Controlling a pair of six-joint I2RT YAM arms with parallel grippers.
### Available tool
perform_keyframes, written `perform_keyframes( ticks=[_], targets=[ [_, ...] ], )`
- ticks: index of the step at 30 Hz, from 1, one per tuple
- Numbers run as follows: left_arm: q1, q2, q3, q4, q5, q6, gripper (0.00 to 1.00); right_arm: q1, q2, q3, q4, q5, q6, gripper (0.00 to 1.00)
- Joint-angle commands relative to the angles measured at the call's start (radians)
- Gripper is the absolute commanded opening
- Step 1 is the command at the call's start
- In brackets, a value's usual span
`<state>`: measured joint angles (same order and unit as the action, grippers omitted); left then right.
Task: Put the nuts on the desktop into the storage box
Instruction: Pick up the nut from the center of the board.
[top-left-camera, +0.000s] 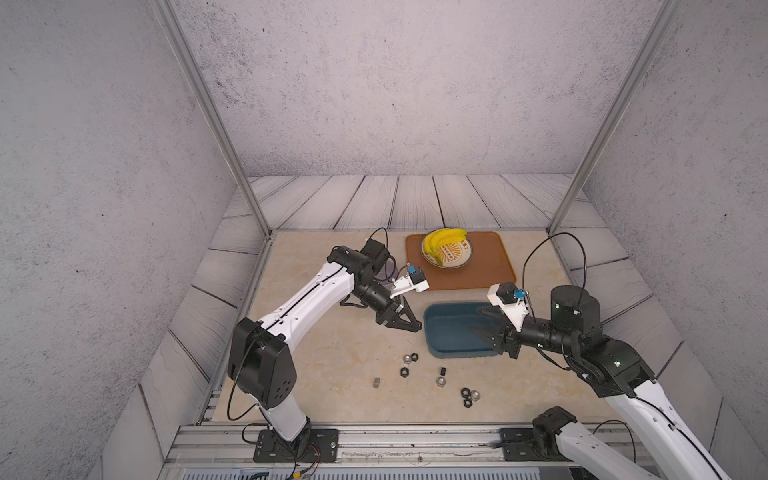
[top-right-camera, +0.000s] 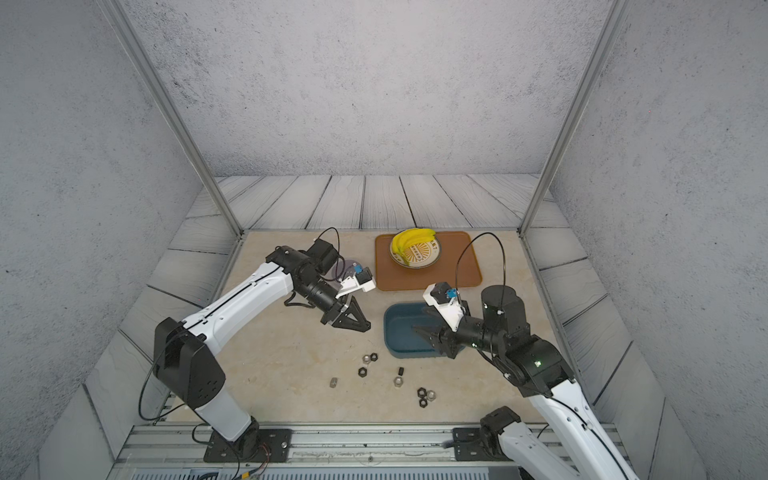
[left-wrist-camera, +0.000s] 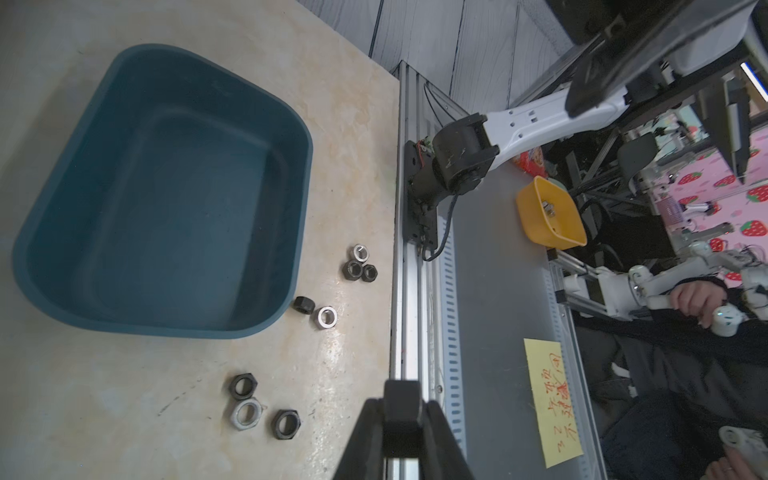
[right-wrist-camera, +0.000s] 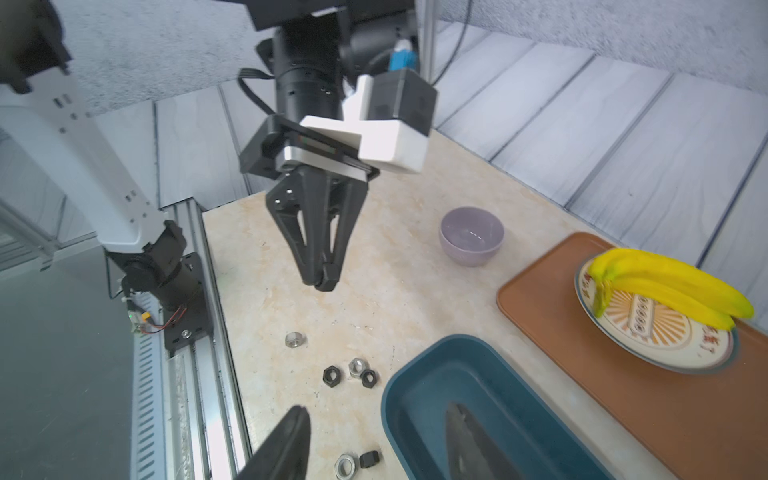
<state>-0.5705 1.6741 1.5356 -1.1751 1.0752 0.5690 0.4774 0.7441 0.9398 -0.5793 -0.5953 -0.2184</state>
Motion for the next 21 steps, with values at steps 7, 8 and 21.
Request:
perform_keyframes(
  ticks=[7,8,21],
  targets=[
    [0.018,-0.037,-0.034,-0.01,0.118,-0.102,0.08,0.145,0.024,-0.093,0.205,0.058,-0.224,0.63],
    [0.018,-0.041,-0.044,0.007,0.124,-0.114,0.08,0.165,0.029,-0.101,0.225,0.073,-0.238,0.63],
    [0.019,-0.047,-0.069,0.051,0.167,-0.158,0.08,0.393,0.191,-0.099,0.402,0.328,-0.333,0.65]
  ],
)
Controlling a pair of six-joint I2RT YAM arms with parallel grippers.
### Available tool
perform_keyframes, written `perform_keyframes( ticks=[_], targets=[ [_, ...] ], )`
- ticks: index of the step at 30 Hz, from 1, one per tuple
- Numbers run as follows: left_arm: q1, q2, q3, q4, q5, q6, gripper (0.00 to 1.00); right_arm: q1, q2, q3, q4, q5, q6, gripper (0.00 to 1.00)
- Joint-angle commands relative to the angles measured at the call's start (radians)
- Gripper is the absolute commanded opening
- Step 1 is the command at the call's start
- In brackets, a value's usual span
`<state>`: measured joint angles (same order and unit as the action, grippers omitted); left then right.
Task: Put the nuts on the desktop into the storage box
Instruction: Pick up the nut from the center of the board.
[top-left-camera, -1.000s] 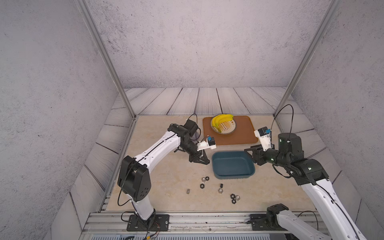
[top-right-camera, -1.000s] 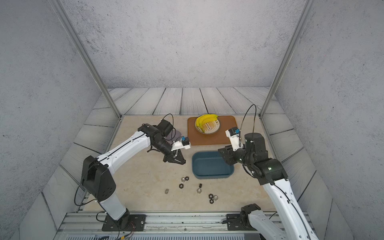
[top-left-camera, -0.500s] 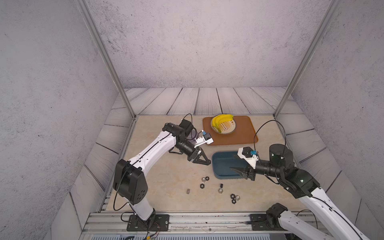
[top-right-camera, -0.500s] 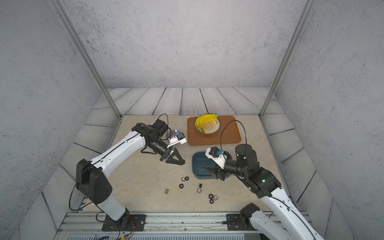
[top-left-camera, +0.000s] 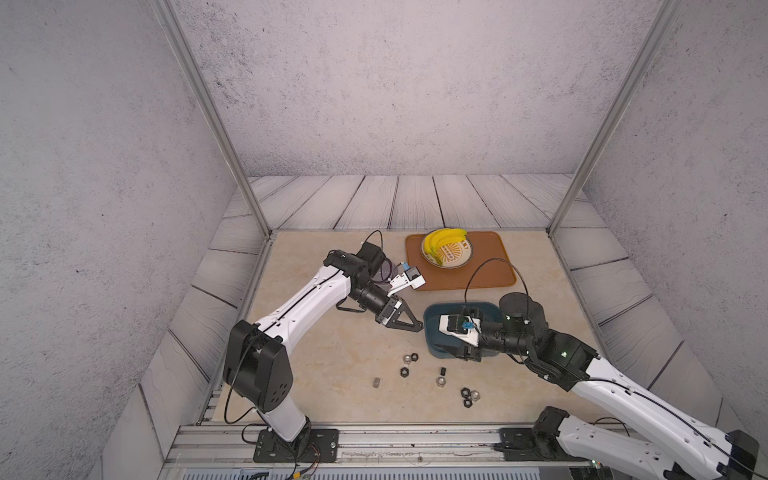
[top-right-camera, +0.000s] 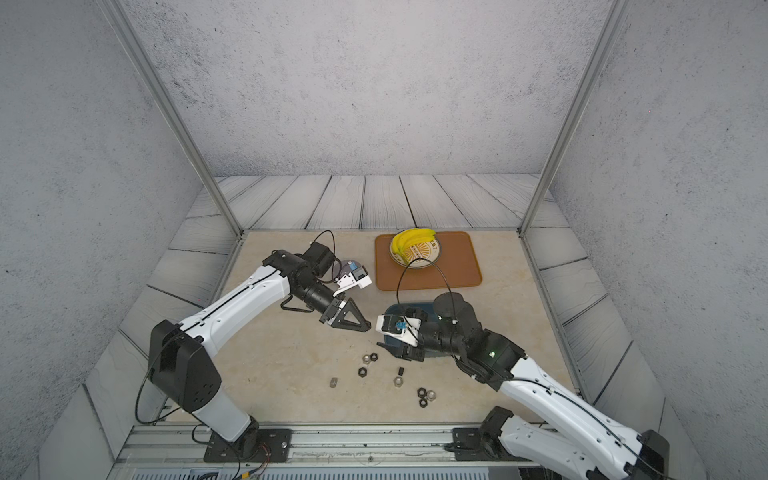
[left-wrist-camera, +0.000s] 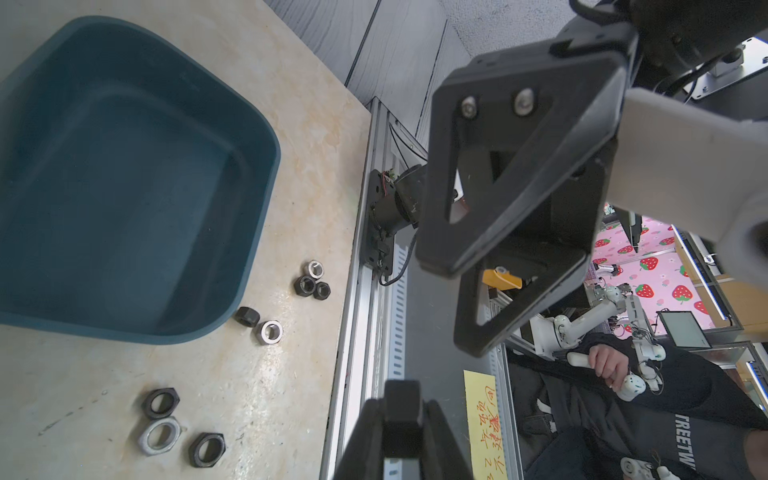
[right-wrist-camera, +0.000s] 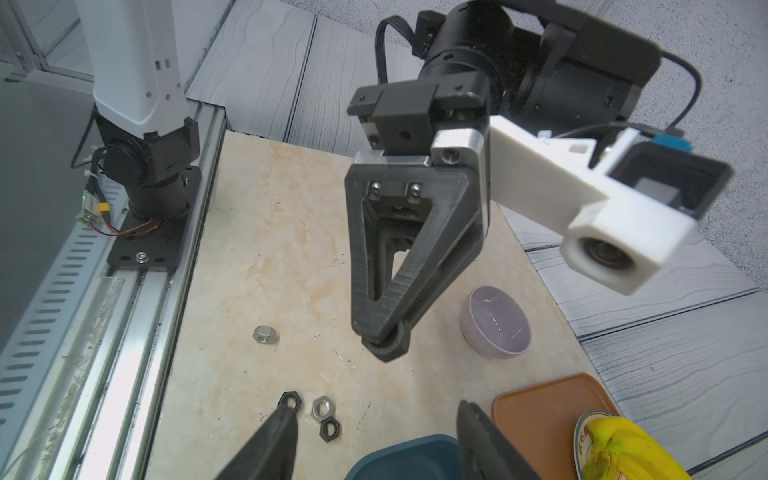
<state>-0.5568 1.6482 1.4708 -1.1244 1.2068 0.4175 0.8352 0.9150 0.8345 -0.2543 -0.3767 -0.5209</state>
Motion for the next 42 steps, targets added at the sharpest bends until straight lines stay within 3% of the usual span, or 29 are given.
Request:
perform_keyframes(
  ticks=[1,17,23,30,33,35,40,42],
  targets=[
    [0.006,-0.021,-0.004,0.0,0.036,-0.006,0.08,0.048,0.033,0.006,0.096,0.134,-0.028,0.65],
    [0.009,-0.014,-0.007,0.01,0.052,-0.014,0.08,0.14,0.115,0.069,0.072,0.302,-0.025,0.4],
    [0.009,-0.014,-0.013,0.015,0.057,-0.017,0.08,0.158,0.143,0.095,0.052,0.331,-0.017,0.35],
    [0.014,-0.019,-0.022,0.032,0.057,-0.036,0.1,0.17,0.162,0.104,0.063,0.368,-0.002,0.14],
    [0.017,-0.018,-0.026,0.038,0.063,-0.043,0.13,0.17,0.166,0.105,0.059,0.382,0.011,0.1],
    [0.019,-0.019,-0.027,0.042,0.066,-0.047,0.2,0.171,0.171,0.109,0.047,0.397,0.025,0.1],
    [0.054,-0.033,-0.059,0.104,0.097,-0.114,0.53,0.171,0.187,0.111,0.021,0.513,0.138,0.09],
    [0.078,-0.039,-0.074,0.134,0.103,-0.146,0.77,0.169,0.199,0.121,-0.013,0.544,0.17,0.09]
  ],
)
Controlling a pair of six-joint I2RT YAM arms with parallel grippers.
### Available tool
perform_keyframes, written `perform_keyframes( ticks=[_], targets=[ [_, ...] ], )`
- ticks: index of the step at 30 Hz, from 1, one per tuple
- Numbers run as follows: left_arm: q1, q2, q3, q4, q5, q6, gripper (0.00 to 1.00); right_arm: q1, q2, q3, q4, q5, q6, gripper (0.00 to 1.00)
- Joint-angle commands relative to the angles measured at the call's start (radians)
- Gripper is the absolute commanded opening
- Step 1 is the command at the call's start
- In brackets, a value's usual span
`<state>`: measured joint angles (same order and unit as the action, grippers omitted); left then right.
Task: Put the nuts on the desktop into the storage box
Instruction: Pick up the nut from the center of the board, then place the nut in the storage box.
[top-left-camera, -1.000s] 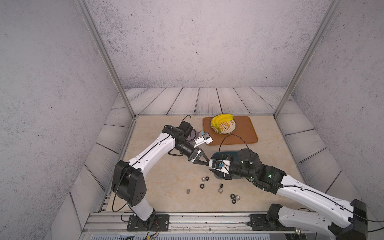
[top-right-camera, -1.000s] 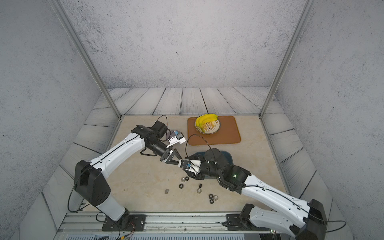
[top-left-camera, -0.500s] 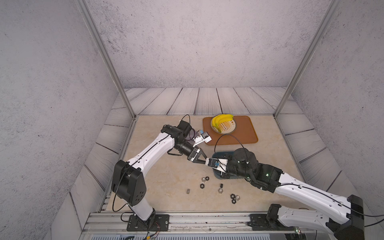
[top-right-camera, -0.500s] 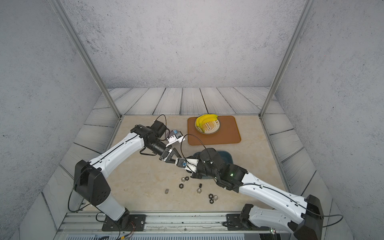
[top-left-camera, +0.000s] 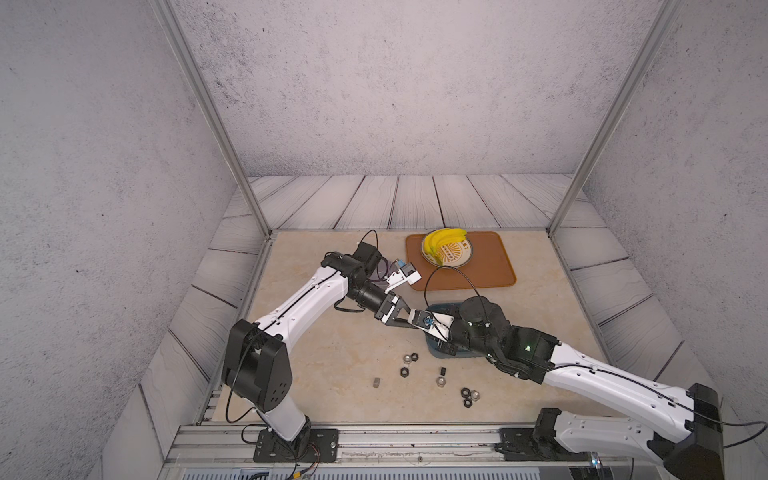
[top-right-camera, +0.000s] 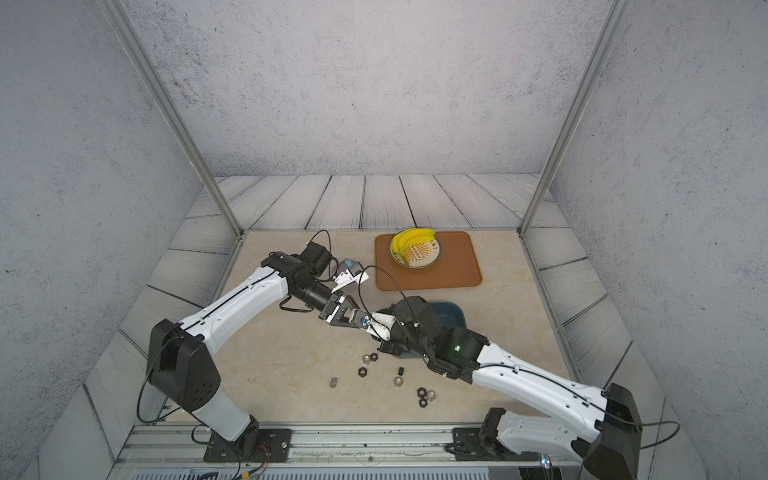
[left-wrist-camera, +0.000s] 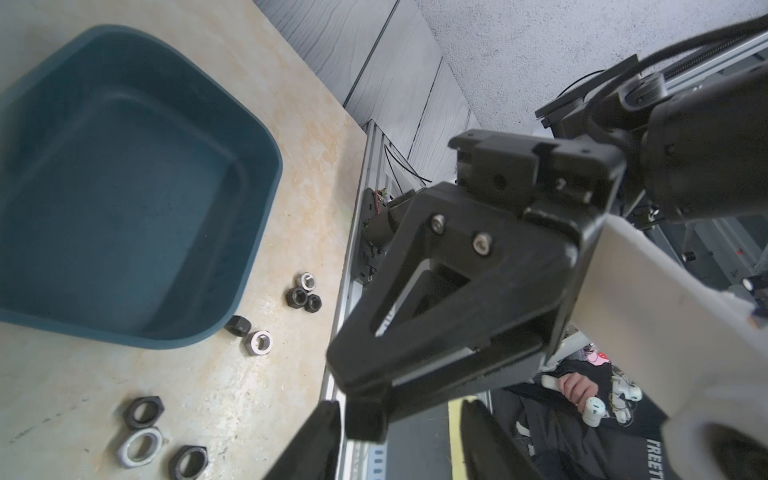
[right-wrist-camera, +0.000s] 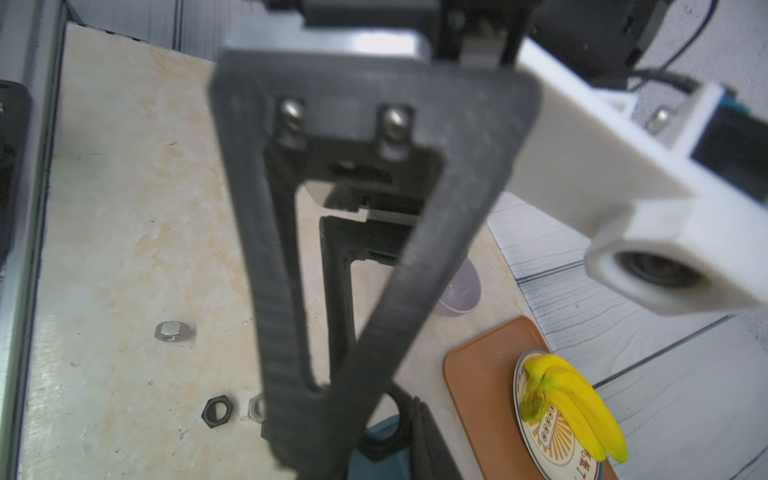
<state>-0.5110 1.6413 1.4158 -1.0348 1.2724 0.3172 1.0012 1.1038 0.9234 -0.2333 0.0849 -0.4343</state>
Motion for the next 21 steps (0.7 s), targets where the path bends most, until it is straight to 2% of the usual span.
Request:
perform_keyframes(
  ticks=[1,4,8,14,21],
  targets=[
    [0.044,-0.035,-0.025,0.057,0.041,-0.06,0.99,0.003,0.019,0.039,-0.057,0.11,0.107,0.08],
    [0.086,-0.055,-0.061,0.133,0.034,-0.131,0.98,0.001,0.05,0.058,-0.114,0.206,0.19,0.02],
    [0.118,-0.092,-0.113,0.199,-0.004,-0.139,0.99,-0.016,0.103,0.1,-0.221,0.226,0.31,0.01],
    [0.131,-0.137,-0.149,0.181,-0.099,-0.019,0.98,-0.104,0.183,0.145,-0.371,0.185,0.51,0.01],
    [0.138,-0.19,-0.221,0.199,-0.258,0.128,0.98,-0.281,0.244,0.128,-0.44,0.083,0.713,0.0]
  ],
)
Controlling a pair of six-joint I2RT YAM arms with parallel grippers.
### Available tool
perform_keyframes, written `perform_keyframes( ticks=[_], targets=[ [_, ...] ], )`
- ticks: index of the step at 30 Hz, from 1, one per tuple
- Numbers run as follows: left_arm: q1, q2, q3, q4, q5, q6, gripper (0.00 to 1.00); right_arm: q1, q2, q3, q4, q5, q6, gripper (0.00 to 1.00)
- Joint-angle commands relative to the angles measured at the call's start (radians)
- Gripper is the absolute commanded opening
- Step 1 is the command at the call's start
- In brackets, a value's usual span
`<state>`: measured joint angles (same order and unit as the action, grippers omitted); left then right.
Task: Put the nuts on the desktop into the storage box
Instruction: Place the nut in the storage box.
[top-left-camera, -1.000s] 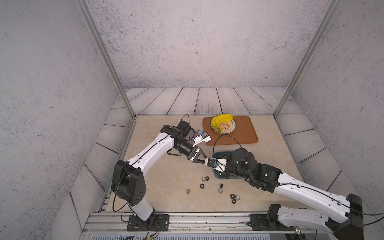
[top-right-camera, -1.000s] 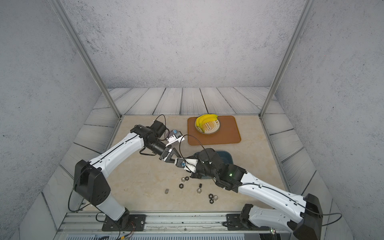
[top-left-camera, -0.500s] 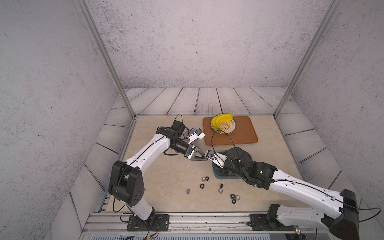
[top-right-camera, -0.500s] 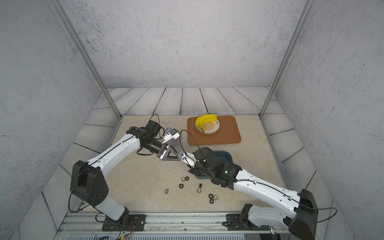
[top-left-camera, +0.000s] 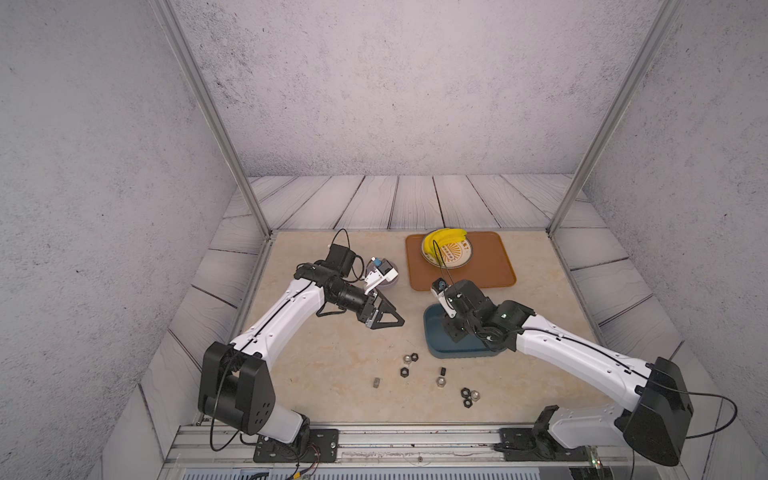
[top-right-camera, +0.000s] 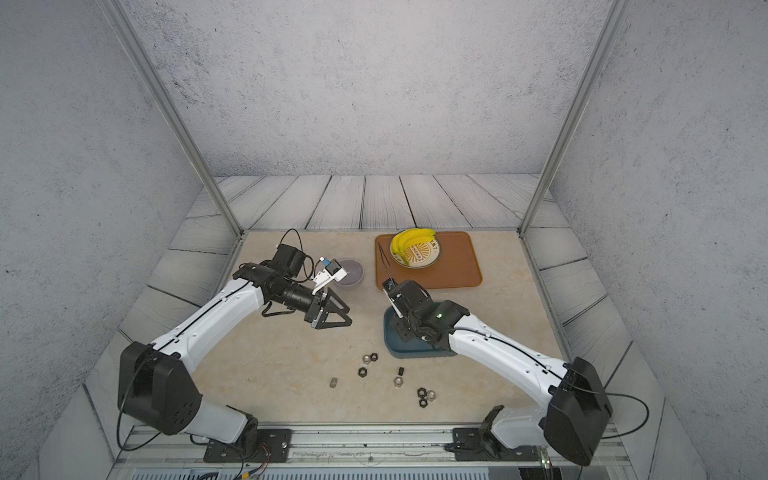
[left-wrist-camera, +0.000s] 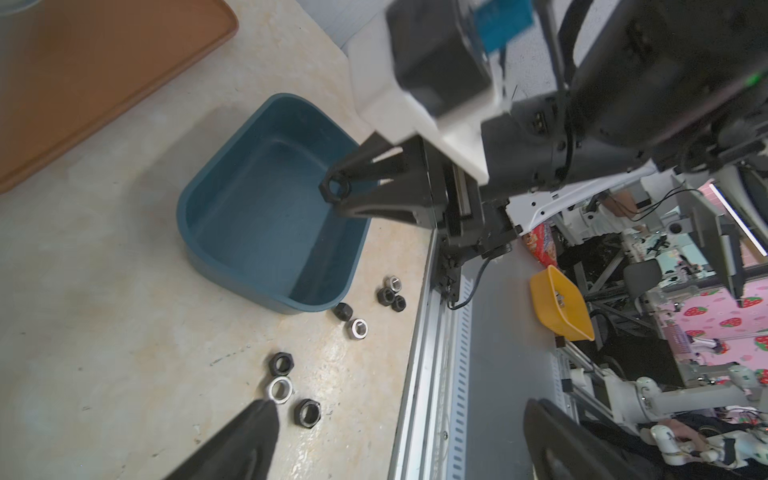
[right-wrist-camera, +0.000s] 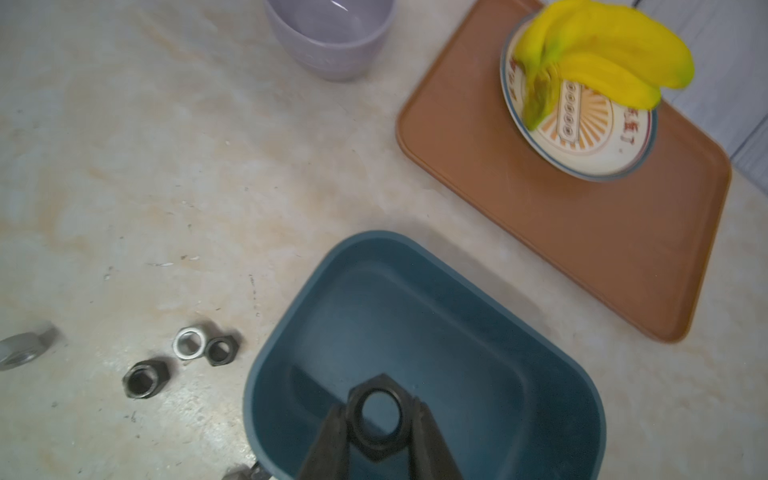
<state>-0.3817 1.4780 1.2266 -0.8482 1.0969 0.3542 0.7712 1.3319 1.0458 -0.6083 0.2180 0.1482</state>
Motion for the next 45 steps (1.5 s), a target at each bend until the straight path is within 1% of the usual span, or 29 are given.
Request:
perform_keyframes(
  ticks=[1,4,7,11,13,16,19,26,29,35,42,45],
  targets=[
    [0.009,-0.037,-0.051,0.026,-0.102,0.1,0.99,-0.075,0.03,0.004,-0.077,-0.056,0.147,0.0],
    [0.01,-0.072,-0.103,0.078,-0.161,0.112,0.98,-0.116,0.077,-0.001,-0.102,-0.049,0.18,0.0],
    [0.017,-0.119,-0.151,0.136,-0.255,0.098,0.98,-0.176,0.12,-0.02,-0.096,-0.065,0.221,0.0],
    [0.03,-0.192,-0.232,0.231,-0.313,0.087,0.98,-0.252,0.156,-0.062,-0.044,-0.101,0.269,0.0],
    [0.034,-0.213,-0.263,0.25,-0.317,0.097,0.98,-0.279,0.186,-0.078,-0.021,-0.092,0.286,0.0],
    [0.042,-0.222,-0.287,0.256,-0.33,0.116,0.98,-0.302,0.242,-0.078,-0.013,-0.037,0.306,0.0],
    [0.05,-0.238,-0.307,0.26,-0.354,0.138,0.98,-0.32,0.285,-0.078,0.011,-0.022,0.313,0.0],
    [0.058,-0.248,-0.327,0.259,-0.356,0.159,0.98,-0.336,0.318,-0.082,0.067,0.081,0.334,0.0],
    [0.058,-0.249,-0.325,0.256,-0.352,0.163,0.98,-0.35,0.327,-0.086,0.087,0.106,0.337,0.0],
    [0.058,-0.247,-0.325,0.253,-0.341,0.163,0.99,-0.376,0.364,-0.09,0.11,0.119,0.347,0.0],
    [0.058,-0.248,-0.322,0.25,-0.337,0.163,0.98,-0.384,0.397,-0.094,0.151,0.09,0.345,0.0],
    [0.058,-0.246,-0.322,0.248,-0.336,0.165,0.99,-0.383,0.403,-0.096,0.165,0.086,0.347,0.06]
  ],
)
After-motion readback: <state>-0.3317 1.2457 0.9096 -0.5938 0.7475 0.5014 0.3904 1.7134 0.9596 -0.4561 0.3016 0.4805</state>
